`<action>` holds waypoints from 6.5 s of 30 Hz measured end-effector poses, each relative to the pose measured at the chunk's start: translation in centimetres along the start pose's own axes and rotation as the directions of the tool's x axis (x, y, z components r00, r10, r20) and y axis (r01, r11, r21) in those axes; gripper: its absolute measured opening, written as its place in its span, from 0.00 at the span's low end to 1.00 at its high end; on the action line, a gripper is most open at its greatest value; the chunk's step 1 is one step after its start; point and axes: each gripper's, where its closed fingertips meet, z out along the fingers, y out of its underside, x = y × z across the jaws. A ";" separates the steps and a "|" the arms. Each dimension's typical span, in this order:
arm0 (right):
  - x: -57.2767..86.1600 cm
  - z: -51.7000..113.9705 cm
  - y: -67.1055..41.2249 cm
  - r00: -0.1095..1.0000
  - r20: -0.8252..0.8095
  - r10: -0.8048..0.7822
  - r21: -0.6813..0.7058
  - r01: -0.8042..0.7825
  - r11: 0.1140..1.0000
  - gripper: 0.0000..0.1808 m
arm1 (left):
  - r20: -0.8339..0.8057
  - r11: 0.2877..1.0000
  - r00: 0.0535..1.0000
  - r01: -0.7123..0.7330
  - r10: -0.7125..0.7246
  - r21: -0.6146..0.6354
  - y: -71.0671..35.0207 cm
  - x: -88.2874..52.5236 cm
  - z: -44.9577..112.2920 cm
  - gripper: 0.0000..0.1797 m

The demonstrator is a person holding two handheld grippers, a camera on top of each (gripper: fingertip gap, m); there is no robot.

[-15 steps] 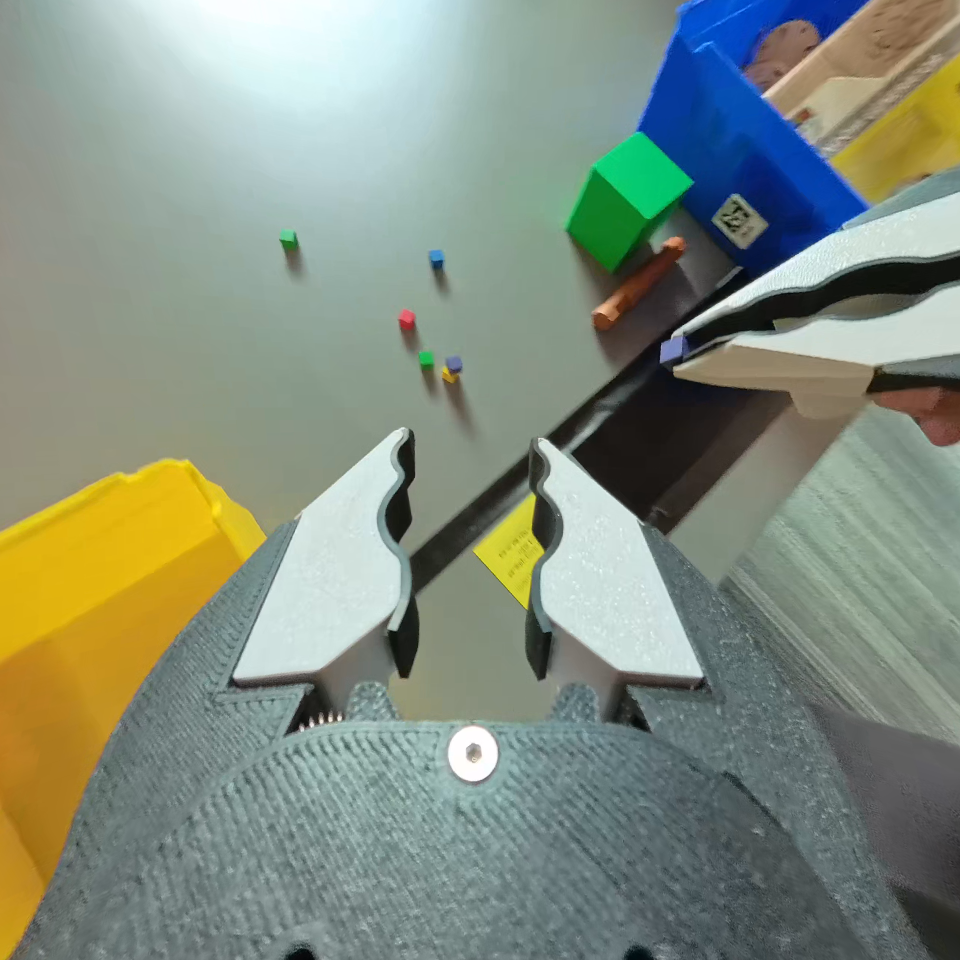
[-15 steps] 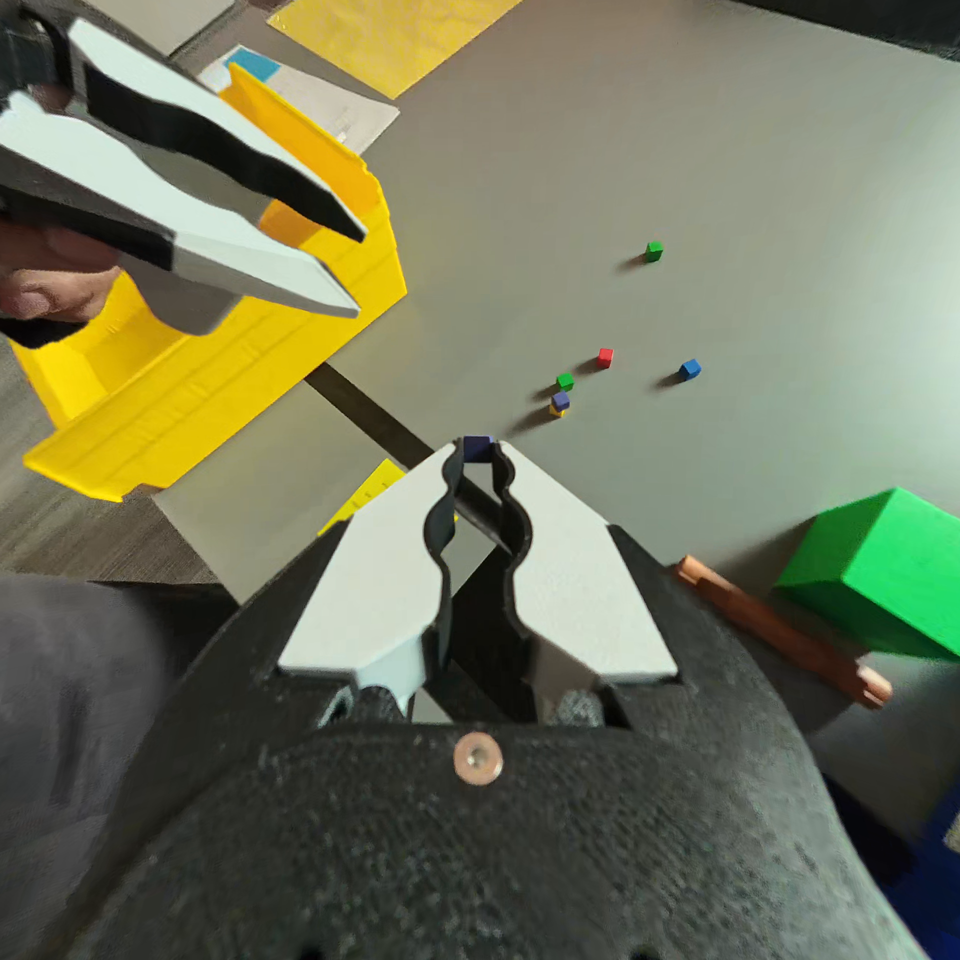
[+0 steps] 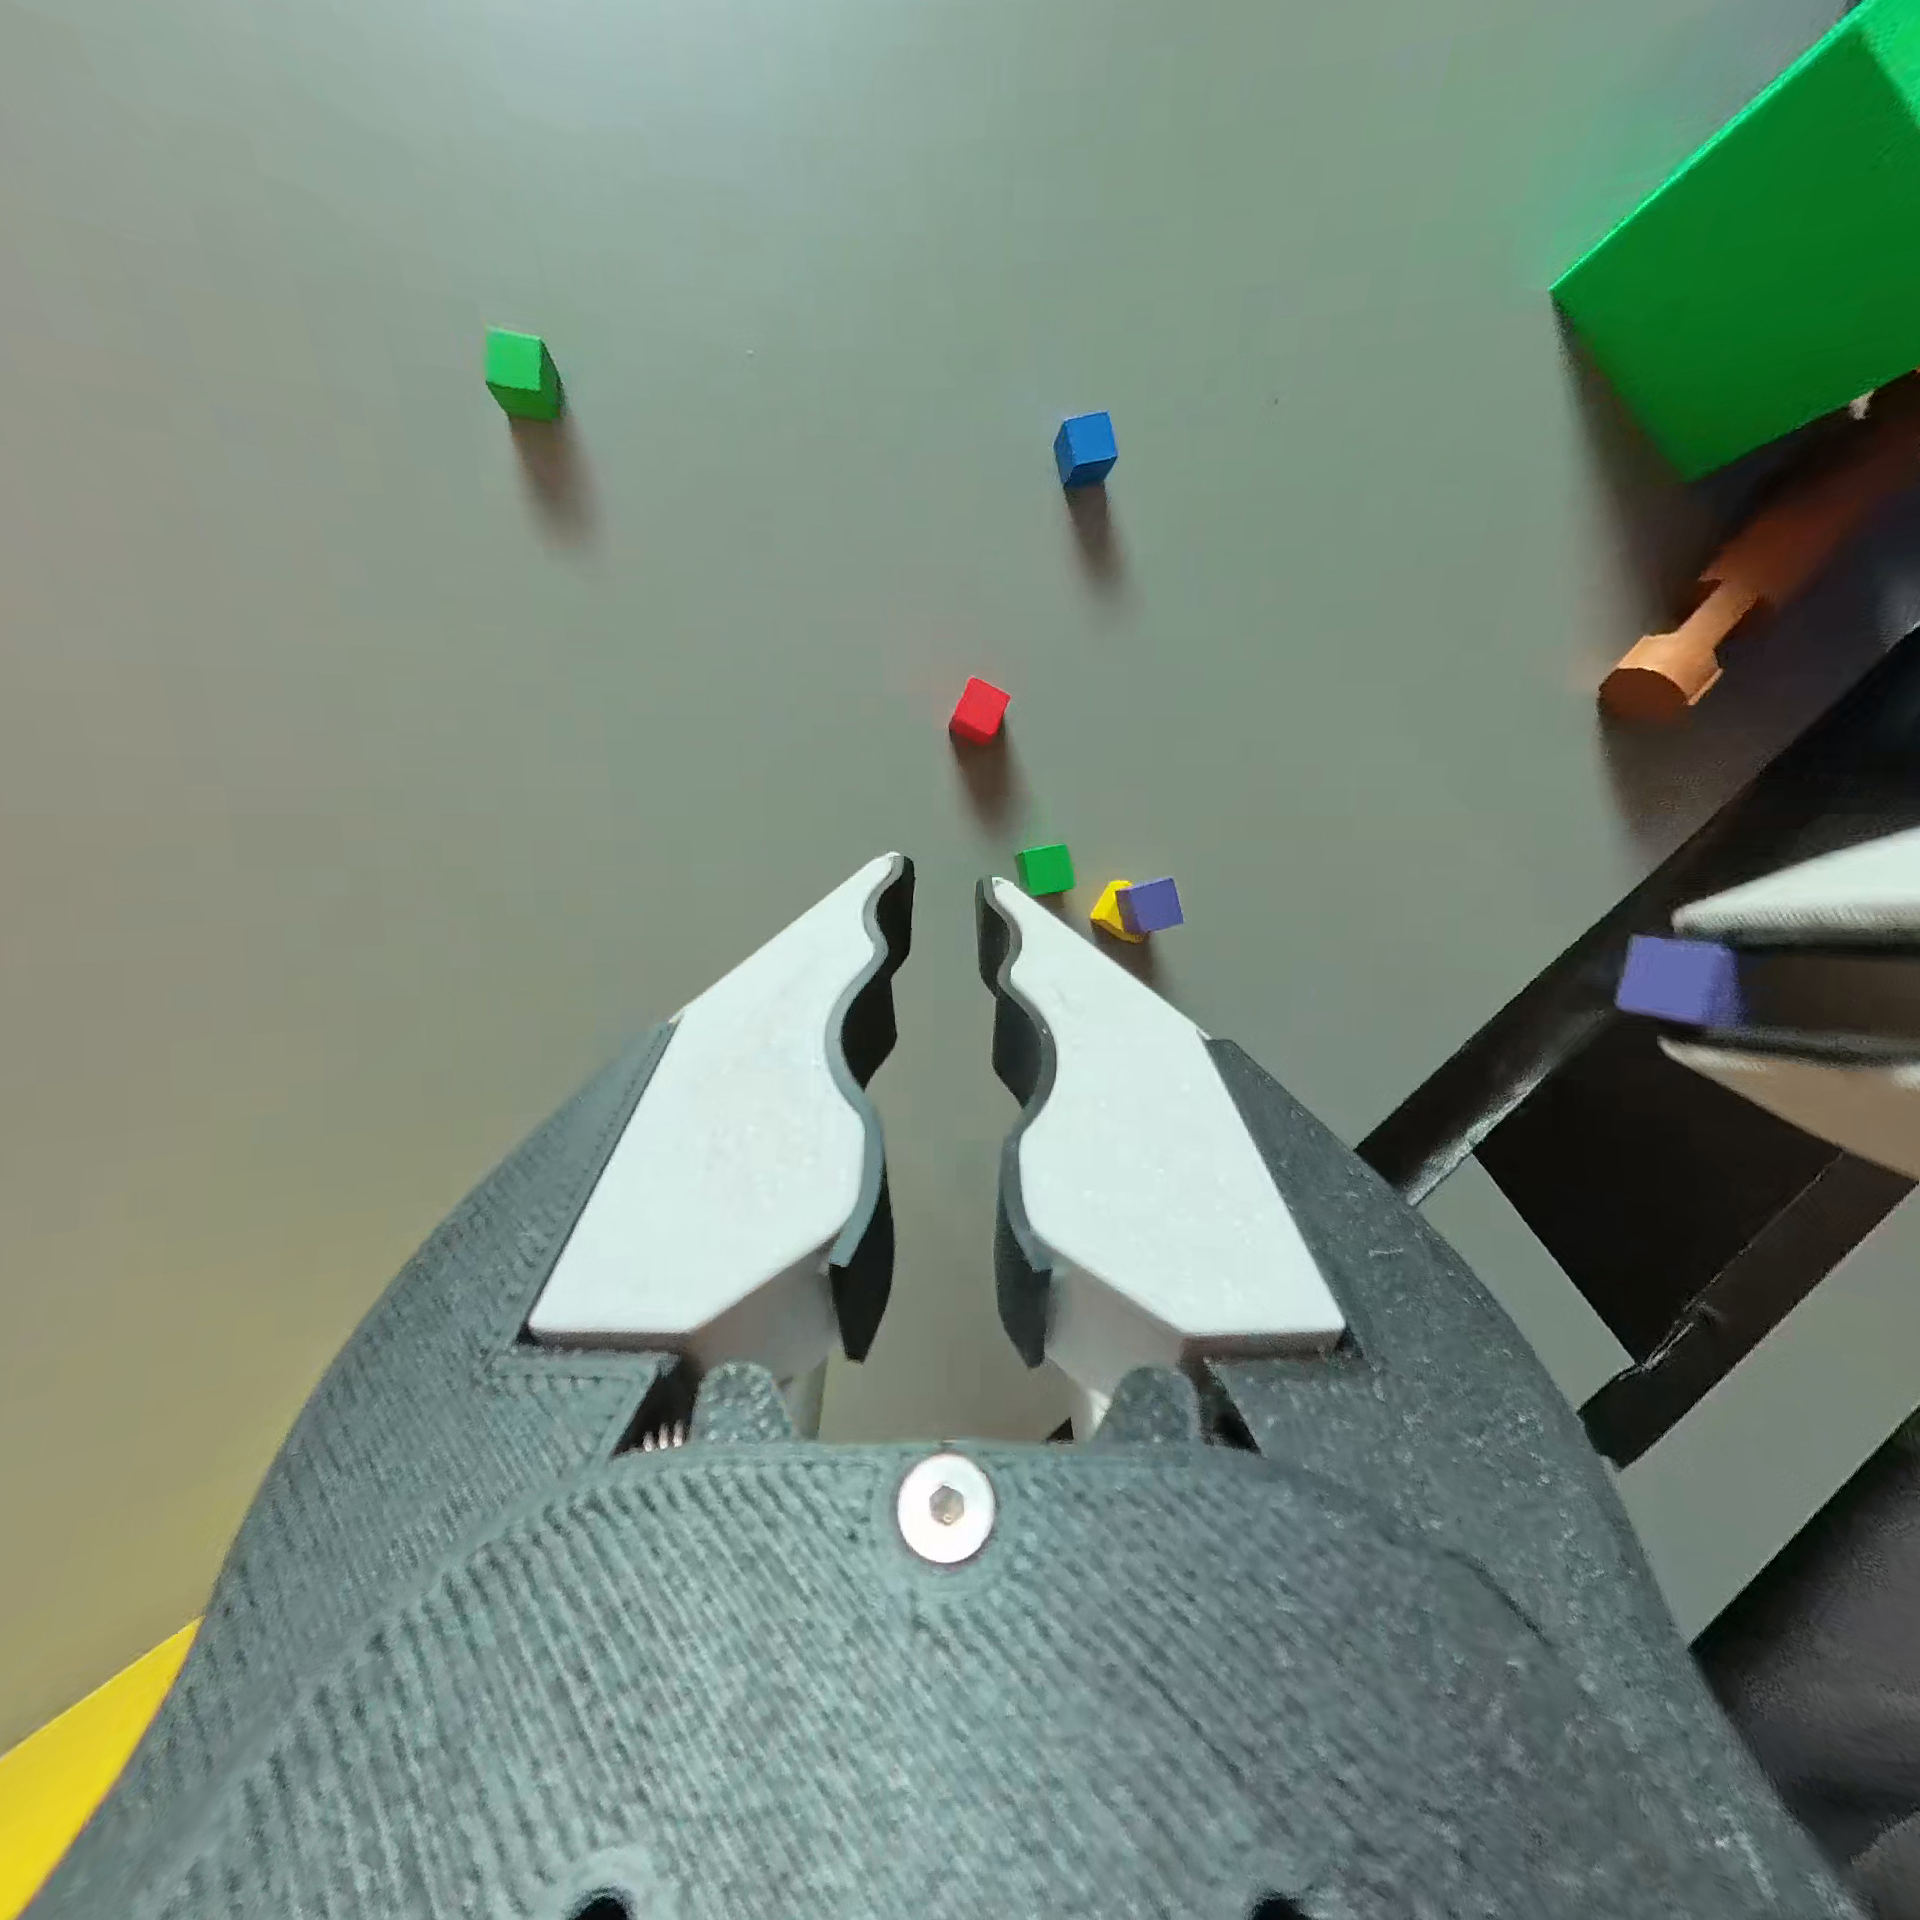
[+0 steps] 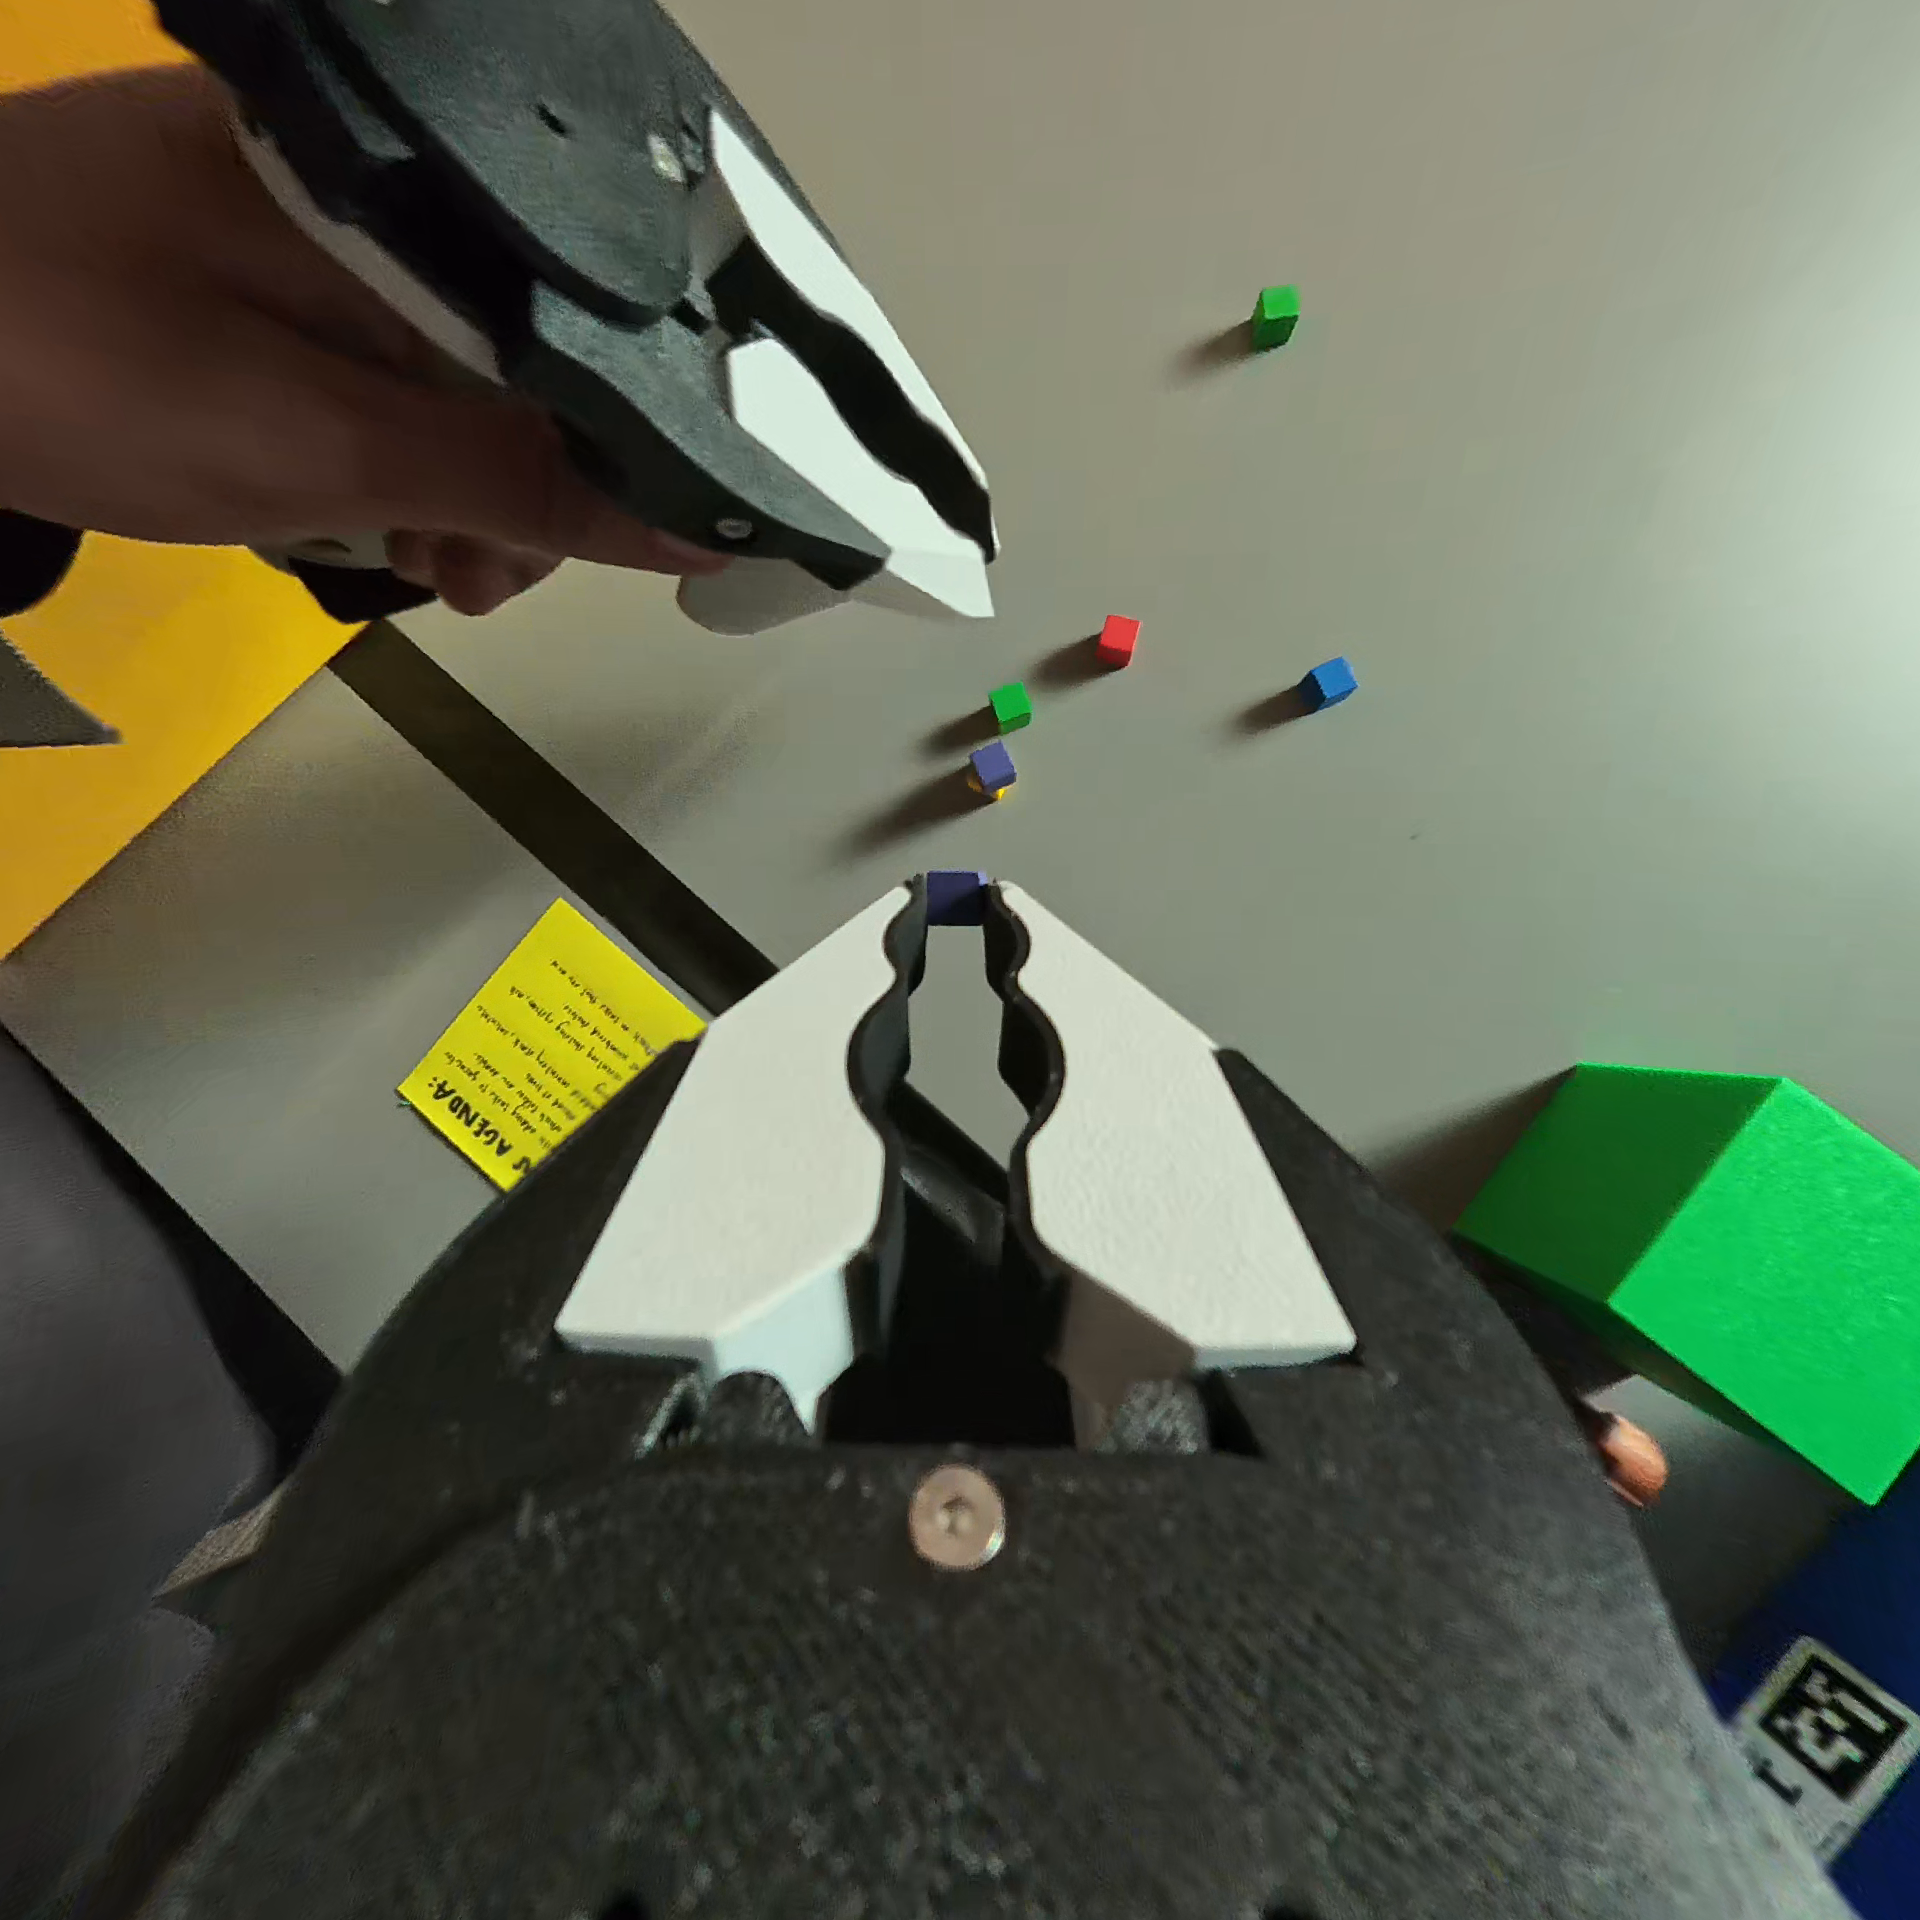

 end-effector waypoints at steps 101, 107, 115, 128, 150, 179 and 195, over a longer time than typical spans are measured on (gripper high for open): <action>0.4 -0.6 1.1 0.996 0.045 0.080 0.077 -0.083 0.994 0.05 | 0.013 0.986 0.987 0.163 -0.163 0.021 2.0 0.4 -0.8 0.11; 0.7 -0.1 1.0 0.995 0.041 0.096 0.093 -0.099 0.991 0.05 | 0.022 0.985 0.984 0.175 -0.175 -0.003 3.4 0.1 -0.8 0.11; 0.2 0.8 1.6 0.995 0.054 0.083 0.068 -0.087 0.994 0.05 | 0.030 0.987 0.987 0.161 -0.160 -0.030 4.1 0.2 -0.1 0.11; 4.4 5.3 3.2 0.993 -0.035 0.110 -0.060 -0.112 0.992 0.05 | -0.039 0.993 0.992 0.117 -0.117 -0.009 3.8 2.1 0.2 0.11; 3.6 7.2 4.0 1.000 0.005 0.021 -0.120 -0.020 0.993 0.08 | 0.032 0.999 0.999 -0.030 0.029 0.030 1.9 2.8 1.3 0.00; 3.3 -3.5 -1.3 0.957 -0.272 0.099 0.122 -0.068 0.990 0.13 | 0.145 0.981 0.986 0.053 -0.080 0.185 -0.5 -1.5 -3.8 0.23; 1.6 -7.0 -11.9 0.949 0.252 0.191 0.521 -0.300 0.800 0.29 | -0.175 0.937 0.979 0.158 -0.107 0.313 -4.3 0.5 -7.3 0.39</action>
